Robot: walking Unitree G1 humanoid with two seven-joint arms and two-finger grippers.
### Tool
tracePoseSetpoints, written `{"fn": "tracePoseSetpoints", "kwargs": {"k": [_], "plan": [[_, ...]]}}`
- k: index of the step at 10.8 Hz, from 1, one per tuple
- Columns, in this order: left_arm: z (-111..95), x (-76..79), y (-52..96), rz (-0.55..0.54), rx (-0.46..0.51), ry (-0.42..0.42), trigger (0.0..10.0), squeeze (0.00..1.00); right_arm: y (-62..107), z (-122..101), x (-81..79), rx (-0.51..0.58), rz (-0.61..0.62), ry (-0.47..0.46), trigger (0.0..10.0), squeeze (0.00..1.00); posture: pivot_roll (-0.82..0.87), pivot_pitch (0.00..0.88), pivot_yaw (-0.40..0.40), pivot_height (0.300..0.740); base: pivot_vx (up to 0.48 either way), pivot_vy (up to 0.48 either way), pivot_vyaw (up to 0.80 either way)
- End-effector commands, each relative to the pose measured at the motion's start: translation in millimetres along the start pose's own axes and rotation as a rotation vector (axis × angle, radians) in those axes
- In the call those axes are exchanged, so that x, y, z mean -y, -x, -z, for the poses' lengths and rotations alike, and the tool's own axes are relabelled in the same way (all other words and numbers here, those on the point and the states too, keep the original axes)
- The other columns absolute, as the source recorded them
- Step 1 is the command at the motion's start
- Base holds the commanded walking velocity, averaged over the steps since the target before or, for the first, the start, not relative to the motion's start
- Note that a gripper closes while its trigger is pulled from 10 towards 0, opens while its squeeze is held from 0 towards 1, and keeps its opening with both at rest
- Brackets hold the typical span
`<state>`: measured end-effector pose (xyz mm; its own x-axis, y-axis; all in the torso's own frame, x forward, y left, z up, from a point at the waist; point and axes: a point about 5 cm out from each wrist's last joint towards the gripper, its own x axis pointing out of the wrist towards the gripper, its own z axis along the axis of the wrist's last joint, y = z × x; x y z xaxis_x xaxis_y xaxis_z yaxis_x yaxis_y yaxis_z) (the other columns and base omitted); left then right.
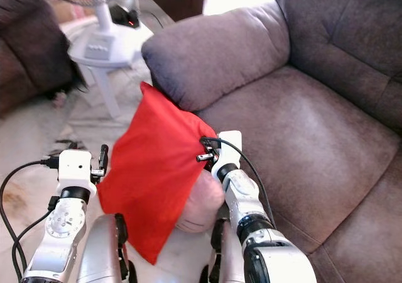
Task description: Move the pillow to the sofa from floor
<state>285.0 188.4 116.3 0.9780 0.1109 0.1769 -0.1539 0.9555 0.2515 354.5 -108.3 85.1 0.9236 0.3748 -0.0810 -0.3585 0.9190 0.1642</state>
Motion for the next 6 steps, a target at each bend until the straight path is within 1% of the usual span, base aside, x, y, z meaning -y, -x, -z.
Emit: {"fn": "tracePoseSetpoints", "kwargs": {"k": [1,2,4,6], "plan": [[1.1,2.7,-1.1,0.020,0.000,-0.016,10.0,0.00,-0.5,-15.8,5.4,0.086,0.011,0.048,10.0,0.00,0.14,0.104,-0.089,0.550,0.000,0.000,0.00],[-1.5,2.5,-5.7,0.036,0.013,-0.016,10.0,0.00,0.3,-16.5,7.0,0.094,0.027,0.057,10.0,0.00,0.13,0.118,-0.077,0.550,0.000,0.000,0.00],[-5.5,2.9,-9.2,0.045,0.033,-0.020,10.0,0.00,2.3,-14.1,8.4,0.093,0.051,0.070,10.0,0.00,0.13,0.135,-0.068,0.550,0.000,0.000,0.00],[-5.9,8.0,-8.6,0.056,0.039,-0.011,10.0,0.00,3.8,-11.3,8.5,0.082,0.053,0.087,10.0,0.00,0.12,0.152,-0.074,0.550,0.000,0.000,0.00]]}}
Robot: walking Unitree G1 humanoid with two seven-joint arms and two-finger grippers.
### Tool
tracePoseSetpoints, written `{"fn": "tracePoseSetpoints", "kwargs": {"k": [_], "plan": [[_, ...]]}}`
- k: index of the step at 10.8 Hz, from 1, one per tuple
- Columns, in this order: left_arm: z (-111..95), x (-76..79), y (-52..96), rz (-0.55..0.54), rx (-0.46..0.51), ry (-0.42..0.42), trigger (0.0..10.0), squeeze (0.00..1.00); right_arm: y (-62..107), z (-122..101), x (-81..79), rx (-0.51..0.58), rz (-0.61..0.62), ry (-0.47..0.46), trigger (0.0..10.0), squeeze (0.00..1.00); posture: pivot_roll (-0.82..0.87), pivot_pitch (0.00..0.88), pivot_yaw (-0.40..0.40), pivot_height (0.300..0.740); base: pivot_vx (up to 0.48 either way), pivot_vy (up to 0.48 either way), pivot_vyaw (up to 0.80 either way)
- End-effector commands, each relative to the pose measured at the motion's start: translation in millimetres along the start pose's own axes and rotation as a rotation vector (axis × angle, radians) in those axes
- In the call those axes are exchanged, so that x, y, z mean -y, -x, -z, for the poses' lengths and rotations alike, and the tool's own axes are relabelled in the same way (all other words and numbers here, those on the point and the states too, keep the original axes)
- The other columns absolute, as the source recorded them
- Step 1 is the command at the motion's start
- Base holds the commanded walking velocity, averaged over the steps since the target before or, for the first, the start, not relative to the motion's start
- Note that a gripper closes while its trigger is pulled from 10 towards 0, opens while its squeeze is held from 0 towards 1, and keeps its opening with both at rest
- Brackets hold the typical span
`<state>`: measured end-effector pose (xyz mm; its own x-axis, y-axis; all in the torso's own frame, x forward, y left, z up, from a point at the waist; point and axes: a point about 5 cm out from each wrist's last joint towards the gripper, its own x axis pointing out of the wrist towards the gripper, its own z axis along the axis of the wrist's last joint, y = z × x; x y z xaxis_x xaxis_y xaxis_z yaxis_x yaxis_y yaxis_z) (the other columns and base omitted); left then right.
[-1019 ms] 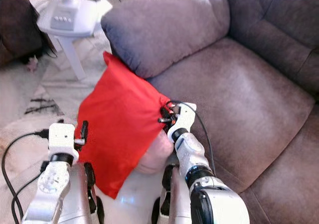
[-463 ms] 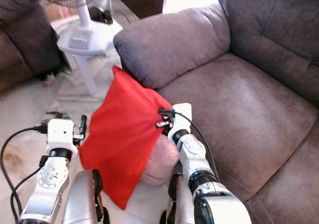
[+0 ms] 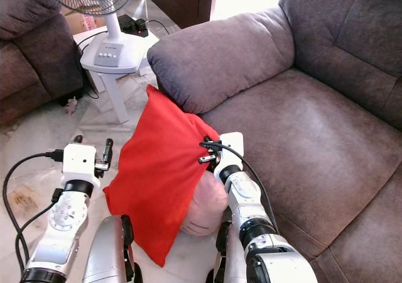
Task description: Move the pillow to the sofa from floor
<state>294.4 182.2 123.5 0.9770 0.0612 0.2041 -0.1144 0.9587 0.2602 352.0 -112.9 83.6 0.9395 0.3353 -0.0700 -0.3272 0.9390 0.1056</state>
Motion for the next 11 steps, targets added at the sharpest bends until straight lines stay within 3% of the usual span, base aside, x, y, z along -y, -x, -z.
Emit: {"fn": "tracePoseSetpoints", "kwargs": {"k": [1,6,11], "plan": [[-0.1,6.0,0.8,0.028,0.007,-0.006,10.0,0.00,-0.4,-12.2,6.1,0.064,0.018,0.032,10.0,0.00,0.12,0.160,-0.076,0.550,0.000,0.000,0.00],[-1.3,7.4,0.3,0.037,0.016,-0.003,10.0,0.00,-2.8,-13.9,2.7,0.057,0.019,0.055,10.0,0.00,0.11,0.167,-0.077,0.550,0.000,0.000,0.00],[-1.6,10.0,-0.8,0.048,0.022,0.006,10.0,0.00,-2.7,-13.5,3.6,0.050,0.035,0.085,10.0,0.00,0.12,0.150,-0.074,0.617,0.000,0.000,0.00]]}}
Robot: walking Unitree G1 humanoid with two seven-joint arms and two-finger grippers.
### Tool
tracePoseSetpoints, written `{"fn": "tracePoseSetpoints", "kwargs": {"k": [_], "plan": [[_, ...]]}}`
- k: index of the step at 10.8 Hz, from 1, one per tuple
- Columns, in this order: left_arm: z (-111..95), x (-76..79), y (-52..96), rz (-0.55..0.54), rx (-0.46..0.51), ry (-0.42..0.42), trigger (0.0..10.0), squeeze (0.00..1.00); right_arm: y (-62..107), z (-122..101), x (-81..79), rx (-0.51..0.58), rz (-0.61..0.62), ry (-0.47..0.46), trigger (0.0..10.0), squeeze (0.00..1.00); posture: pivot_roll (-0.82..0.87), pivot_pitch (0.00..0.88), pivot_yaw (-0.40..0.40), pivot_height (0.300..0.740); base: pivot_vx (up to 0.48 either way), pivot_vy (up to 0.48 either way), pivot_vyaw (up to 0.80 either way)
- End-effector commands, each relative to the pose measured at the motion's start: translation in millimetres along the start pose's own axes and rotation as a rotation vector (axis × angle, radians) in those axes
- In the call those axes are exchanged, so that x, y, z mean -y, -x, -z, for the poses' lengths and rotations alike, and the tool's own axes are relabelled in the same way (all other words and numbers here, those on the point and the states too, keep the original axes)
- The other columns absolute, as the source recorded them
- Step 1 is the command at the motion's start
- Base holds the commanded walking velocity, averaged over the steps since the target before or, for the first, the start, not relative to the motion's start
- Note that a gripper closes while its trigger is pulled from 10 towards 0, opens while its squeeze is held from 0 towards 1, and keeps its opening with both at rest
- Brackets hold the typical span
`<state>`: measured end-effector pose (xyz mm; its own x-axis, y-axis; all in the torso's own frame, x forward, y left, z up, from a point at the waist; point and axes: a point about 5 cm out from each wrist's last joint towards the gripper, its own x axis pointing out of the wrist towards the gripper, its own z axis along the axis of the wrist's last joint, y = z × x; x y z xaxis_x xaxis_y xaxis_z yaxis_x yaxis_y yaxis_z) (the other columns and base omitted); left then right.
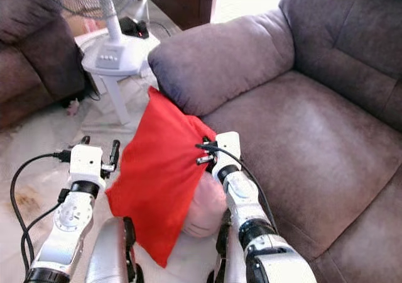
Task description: Move the pillow to the sofa from floor
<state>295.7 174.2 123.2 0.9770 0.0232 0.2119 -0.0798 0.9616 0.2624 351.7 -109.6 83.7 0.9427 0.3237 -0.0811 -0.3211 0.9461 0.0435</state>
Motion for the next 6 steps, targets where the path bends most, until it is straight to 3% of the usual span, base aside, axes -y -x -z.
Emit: {"fn": "tracePoseSetpoints", "kwargs": {"k": [1,3,6], "plan": [[0.3,4.0,-0.6,0.020,0.004,0.004,10.0,0.00,-2.3,-13.7,6.5,0.062,0.019,0.025,10.0,0.00,0.12,0.148,-0.072,0.642,0.000,0.000,0.00],[-0.6,4.7,-1.4,0.026,0.009,0.006,10.0,0.00,-2.4,-13.0,4.0,0.061,0.008,0.019,10.0,0.00,0.12,0.137,-0.066,0.679,0.000,0.000,0.00],[-2.2,6.4,-1.7,0.039,0.020,0.006,10.0,0.00,-2.0,-11.3,2.9,0.058,0.010,0.013,10.0,0.00,0.12,0.122,-0.060,0.679,0.000,0.000,0.00]]}}
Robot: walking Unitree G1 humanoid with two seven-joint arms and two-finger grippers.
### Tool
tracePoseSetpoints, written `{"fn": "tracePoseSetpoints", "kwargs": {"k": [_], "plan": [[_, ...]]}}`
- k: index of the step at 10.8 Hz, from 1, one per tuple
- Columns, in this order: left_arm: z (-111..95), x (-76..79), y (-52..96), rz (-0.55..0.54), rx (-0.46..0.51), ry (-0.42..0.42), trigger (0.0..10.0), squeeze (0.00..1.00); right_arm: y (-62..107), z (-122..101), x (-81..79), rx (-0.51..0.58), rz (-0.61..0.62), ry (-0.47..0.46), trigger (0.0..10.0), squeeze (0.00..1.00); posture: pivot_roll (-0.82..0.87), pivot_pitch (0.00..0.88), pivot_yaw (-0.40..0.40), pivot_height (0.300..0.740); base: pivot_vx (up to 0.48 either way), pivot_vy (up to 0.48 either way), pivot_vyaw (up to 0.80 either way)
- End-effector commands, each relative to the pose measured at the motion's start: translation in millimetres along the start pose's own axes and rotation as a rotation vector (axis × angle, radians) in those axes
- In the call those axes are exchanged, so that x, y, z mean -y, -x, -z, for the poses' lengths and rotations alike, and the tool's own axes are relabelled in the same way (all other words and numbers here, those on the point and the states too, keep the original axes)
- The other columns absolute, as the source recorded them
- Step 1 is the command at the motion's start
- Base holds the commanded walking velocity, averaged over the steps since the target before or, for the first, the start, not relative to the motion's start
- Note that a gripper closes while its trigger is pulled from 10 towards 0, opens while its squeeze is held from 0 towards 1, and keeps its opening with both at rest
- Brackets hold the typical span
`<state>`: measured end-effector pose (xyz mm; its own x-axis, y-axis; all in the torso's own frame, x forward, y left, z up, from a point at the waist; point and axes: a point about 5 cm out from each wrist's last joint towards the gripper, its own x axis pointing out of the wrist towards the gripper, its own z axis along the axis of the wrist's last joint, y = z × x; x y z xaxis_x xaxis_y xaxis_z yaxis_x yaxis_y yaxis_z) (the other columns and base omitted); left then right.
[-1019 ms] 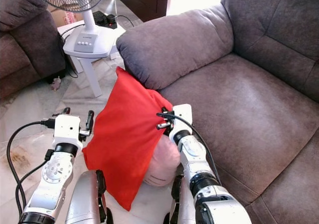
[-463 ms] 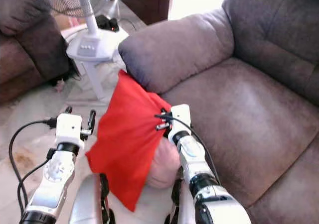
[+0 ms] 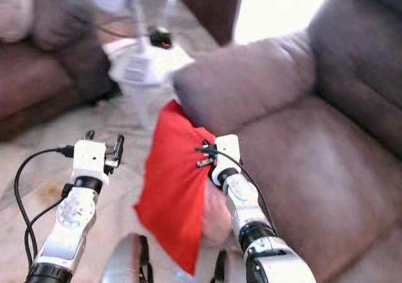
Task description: Move the pillow to the sofa from floor
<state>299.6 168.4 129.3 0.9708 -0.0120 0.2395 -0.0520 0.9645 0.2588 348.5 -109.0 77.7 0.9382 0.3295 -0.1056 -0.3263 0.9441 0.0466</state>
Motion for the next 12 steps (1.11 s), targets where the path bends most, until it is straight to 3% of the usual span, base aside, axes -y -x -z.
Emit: {"fn": "tracePoseSetpoints", "kwargs": {"k": [1,3,7,12], "plan": [[3.5,2.4,3.4,0.016,-0.011,-0.002,10.0,0.00,-4.3,-18.0,2.0,0.087,0.004,0.016,10.0,0.00,0.12,0.116,-0.058,0.679,0.000,0.000,0.00],[1.8,2.5,2.5,0.022,-0.002,-0.002,10.0,0.00,-4.8,-18.8,-0.2,0.093,-0.005,0.017,10.0,0.00,0.13,0.113,-0.055,0.683,0.000,0.000,0.00],[1.3,1.7,2.3,0.030,-0.001,-0.008,10.0,0.00,-5.9,-19.1,-2.5,0.095,-0.001,0.007,10.0,0.00,0.14,0.125,-0.047,0.740,0.000,0.000,0.00],[1.0,-1.5,1.3,0.032,-0.002,-0.017,10.0,0.00,-6.9,-22.3,-2.3,0.113,0.010,-0.005,10.0,0.00,0.14,0.122,-0.034,0.740,0.000,0.000,0.00]]}}
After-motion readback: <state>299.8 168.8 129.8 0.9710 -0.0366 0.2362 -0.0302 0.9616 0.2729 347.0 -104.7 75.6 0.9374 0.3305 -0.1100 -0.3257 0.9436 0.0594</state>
